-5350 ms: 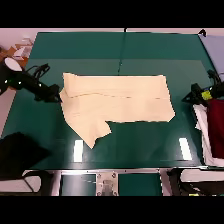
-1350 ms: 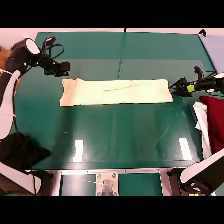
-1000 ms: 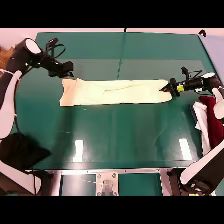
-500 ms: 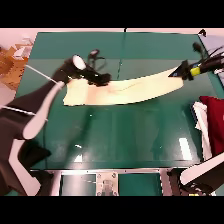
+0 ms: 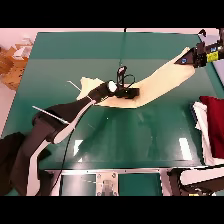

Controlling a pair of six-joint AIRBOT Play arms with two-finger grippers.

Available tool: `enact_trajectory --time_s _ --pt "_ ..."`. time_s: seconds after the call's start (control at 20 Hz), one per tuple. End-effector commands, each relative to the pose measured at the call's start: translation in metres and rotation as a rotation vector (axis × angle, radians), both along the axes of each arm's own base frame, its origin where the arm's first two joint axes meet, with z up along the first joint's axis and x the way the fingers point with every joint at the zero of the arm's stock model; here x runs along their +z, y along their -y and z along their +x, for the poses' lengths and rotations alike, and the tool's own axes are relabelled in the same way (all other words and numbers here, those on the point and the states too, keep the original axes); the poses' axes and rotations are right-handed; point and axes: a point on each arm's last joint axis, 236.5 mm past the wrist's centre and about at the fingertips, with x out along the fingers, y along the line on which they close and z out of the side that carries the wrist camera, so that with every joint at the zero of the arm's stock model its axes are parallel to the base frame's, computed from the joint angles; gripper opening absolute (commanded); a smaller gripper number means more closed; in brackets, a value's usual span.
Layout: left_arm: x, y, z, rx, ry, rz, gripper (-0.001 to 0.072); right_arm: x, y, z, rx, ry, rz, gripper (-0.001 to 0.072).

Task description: Fold the shirts.

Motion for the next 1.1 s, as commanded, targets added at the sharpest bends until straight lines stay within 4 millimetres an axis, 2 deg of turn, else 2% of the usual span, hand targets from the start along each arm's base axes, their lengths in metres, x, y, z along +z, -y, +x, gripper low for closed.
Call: enact_trajectory --time_s 0.0,0.1,0.2,0.3,0.4,0.55,0.65,0.7,0.8,0.9,0.95,1.0,1.05 --pt "0.005 0.007 0.002 -0.016 -0.026 -0.044 0.0023 0.007 -0.003 0.0 -0.002 0.019 0.007 0.0013" --pt "0.022 -0.011 0.003 -0.118 -0.042 -0.029 0.0023 0.007 -0.005 -0.001 0.0 0.014 0.009 0.0013" --pt "0.043 -0.051 0.002 -0.215 -0.092 0.025 0.0022 0.007 -0.011 -0.002 0.002 0.001 0.014 0.0013" --pt "0.059 -0.114 0.001 -0.256 -0.167 0.147 0.0022 0.008 -0.029 -0.002 0.016 -0.017 0.022 0.0013" --pt "0.071 -0.195 0.001 -0.246 -0.214 0.318 0.0022 0.009 -0.057 0.0 0.032 -0.021 0.033 0.0013" --pt "0.089 -0.318 0.007 -0.13 -0.252 0.583 0.0023 0.017 -0.127 0.009 0.055 0.014 0.065 0.0013" --pt "0.104 -0.38 0.009 -0.037 -0.272 0.668 0.0023 0.017 -0.183 0.02 0.052 0.069 0.081 0.0013" --pt "0.11 -0.4 0.01 -0.002 -0.276 0.671 0.0023 0.013 -0.211 0.025 0.049 0.095 0.084 0.0013" --pt "0.116 -0.432 0.013 0.063 -0.289 0.66 0.0023 -0.01 -0.276 0.033 0.061 0.134 0.095 0.0013" --pt "0.115 -0.454 0.013 0.095 -0.304 0.655 0.0023 -0.05 -0.345 0.042 0.05 0.155 0.125 0.0014" --pt "0.114 -0.462 0.014 0.09 -0.299 0.656 0.0023 -0.077 -0.379 0.048 0.022 0.175 0.137 0.0071" --pt "0.113 -0.467 0.013 0.086 -0.298 0.656 0.0023 -0.103 -0.41 0.052 -0.012 0.189 0.154 0.0268" --pt "0.112 -0.471 0.013 0.076 -0.295 0.659 0.0023 -0.13 -0.438 0.05 -0.042 0.188 0.171 0.0506"
